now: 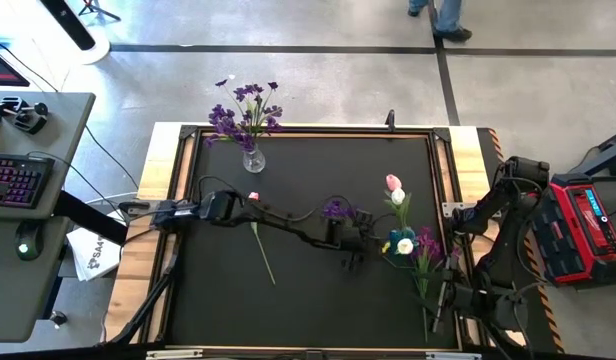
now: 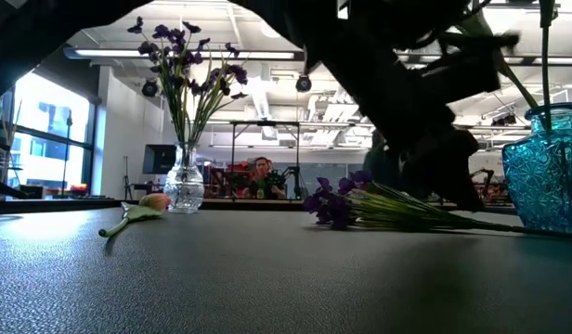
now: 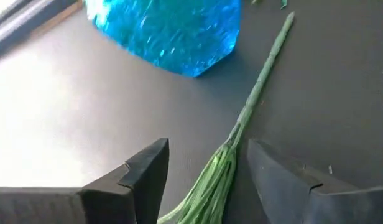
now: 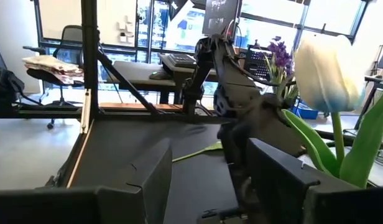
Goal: Sort flowers into vase by color
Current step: Put the violet flowers into the transparent white vase
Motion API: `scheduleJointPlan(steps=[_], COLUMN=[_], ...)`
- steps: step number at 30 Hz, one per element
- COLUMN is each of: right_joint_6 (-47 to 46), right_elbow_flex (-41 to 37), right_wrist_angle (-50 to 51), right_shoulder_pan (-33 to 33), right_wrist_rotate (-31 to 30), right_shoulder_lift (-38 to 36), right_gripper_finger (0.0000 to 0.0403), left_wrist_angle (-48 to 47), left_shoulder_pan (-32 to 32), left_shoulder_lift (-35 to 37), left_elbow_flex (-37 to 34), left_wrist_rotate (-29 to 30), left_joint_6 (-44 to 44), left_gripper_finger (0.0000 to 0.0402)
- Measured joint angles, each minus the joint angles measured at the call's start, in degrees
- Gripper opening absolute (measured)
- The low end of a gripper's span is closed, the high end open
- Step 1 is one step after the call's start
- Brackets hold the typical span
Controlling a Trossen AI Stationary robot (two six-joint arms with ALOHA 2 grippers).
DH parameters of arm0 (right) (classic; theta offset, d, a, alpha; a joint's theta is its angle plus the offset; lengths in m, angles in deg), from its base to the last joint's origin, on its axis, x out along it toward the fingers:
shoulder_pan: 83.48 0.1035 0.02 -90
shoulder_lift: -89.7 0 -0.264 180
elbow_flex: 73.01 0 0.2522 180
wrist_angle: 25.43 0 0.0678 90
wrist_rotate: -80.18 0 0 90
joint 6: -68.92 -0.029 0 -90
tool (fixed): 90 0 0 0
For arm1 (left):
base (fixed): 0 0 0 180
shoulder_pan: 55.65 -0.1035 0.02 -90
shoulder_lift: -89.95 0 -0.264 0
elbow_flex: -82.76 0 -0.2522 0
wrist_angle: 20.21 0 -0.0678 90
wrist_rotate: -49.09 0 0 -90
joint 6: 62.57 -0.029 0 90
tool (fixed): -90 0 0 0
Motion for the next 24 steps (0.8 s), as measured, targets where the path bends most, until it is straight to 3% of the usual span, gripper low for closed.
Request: scheduleJointPlan(steps=[6,9,18,24], right_joint_6=[0.0,-0.5,-0.5,-0.6], right_elbow_flex=[0.0,0.0,0.0,0.0], right_wrist_angle=[-1.3,-1.4,-1.5,-1.6], right_shoulder_pan=[0.0,0.0,-0.2,-0.3], right_wrist_rotate=[0.0,0.0,0.0,0.0], right_shoulder_lift=[0.0,0.0,0.0,0.0], right_gripper_finger=[0.0193,0.0193,0.0193,0.0193], left_wrist_angle=[-0.9,0.1,0.6,-1.1], left_shoulder_pan=[-2.8,-3.5,-3.6,-2.3], left_shoulder_lift=[0.0,0.0,-0.6,0.1], left_elbow_flex=[0.0,-0.8,-3.0,-3.0], left_wrist_rotate=[-11.1,-13.4,-15.5,-14.0], left_joint_6=[4.4,2.2,-1.3,-5.5], left_gripper_finger=[0.0166,0.0151,0.0113,0.0038])
